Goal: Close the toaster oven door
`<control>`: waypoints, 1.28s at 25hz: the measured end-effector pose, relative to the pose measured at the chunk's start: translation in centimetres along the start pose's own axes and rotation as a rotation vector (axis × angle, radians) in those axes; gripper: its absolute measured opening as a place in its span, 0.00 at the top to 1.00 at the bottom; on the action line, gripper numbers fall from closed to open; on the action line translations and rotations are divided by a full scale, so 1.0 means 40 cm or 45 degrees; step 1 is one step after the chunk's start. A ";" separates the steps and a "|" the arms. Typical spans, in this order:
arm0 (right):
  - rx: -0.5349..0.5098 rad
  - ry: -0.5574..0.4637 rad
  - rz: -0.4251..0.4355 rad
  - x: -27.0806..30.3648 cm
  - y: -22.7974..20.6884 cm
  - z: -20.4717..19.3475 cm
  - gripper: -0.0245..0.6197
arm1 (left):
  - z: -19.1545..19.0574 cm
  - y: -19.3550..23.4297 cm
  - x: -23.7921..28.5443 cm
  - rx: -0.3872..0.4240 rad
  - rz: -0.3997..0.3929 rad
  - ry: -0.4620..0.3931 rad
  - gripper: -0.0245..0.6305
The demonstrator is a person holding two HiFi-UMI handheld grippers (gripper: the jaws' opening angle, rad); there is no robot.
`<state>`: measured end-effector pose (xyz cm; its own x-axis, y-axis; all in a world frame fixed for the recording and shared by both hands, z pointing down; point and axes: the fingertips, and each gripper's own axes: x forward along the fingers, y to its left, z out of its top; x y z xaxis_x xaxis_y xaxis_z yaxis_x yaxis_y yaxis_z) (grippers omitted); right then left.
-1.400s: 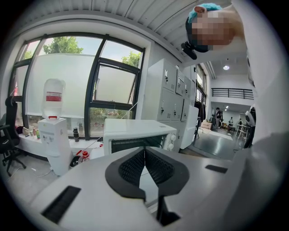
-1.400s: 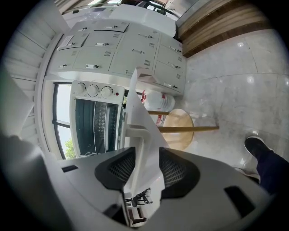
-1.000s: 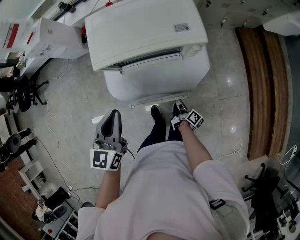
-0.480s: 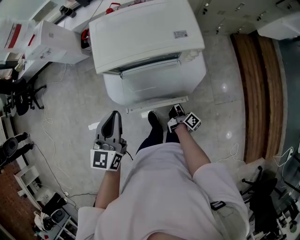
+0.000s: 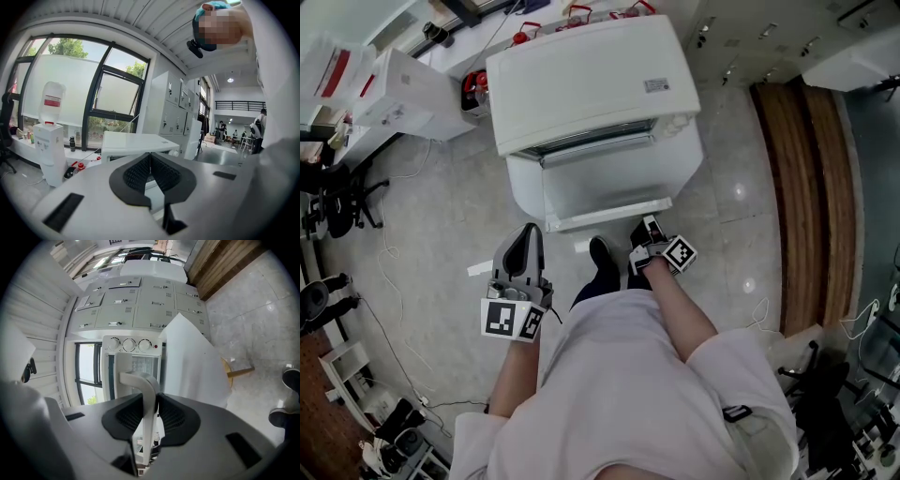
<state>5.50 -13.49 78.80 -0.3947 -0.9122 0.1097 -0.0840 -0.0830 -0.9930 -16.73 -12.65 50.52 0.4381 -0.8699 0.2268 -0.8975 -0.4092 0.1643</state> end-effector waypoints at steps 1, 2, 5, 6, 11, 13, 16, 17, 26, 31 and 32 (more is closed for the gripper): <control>0.008 -0.005 0.000 0.000 0.004 0.001 0.81 | 0.002 0.000 0.000 -0.002 -0.001 -0.003 0.93; 0.019 -0.009 -0.003 0.000 0.004 0.001 0.81 | 0.005 0.000 0.000 -0.003 -0.001 -0.007 0.93; 0.004 -0.004 0.012 0.005 0.022 0.004 0.81 | 0.011 0.001 0.000 -0.003 -0.001 -0.022 0.93; -0.006 0.001 0.027 0.009 0.037 0.006 0.81 | 0.014 0.001 0.001 -0.003 0.000 -0.026 0.93; -0.025 0.004 0.072 0.021 0.076 0.017 0.80 | 0.027 -0.005 0.005 0.000 -0.005 -0.044 0.93; -0.022 0.000 0.085 0.026 0.087 0.019 0.80 | 0.029 -0.006 0.003 0.002 -0.005 -0.049 0.93; -0.009 -0.007 0.099 0.030 0.108 0.020 0.80 | 0.034 -0.007 -0.001 0.001 -0.004 -0.056 0.93; -0.013 -0.006 0.111 0.034 0.118 0.022 0.80 | 0.038 -0.007 -0.002 0.001 -0.005 -0.059 0.93; -0.038 -0.014 0.211 0.073 0.204 0.040 0.80 | 0.060 -0.012 -0.010 0.014 0.000 -0.091 0.93; -0.068 -0.015 0.240 0.094 0.229 0.052 0.80 | 0.067 -0.009 -0.020 0.015 0.013 -0.108 0.93; -0.071 -0.015 0.250 0.099 0.239 0.054 0.80 | 0.069 -0.008 -0.023 0.016 0.017 -0.112 0.93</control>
<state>5.11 -18.77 69.65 -0.3976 -0.9135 -0.0868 -0.0573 0.1191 -0.9912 -16.99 -12.50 47.60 0.4208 -0.8957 0.1436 -0.9039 -0.4006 0.1500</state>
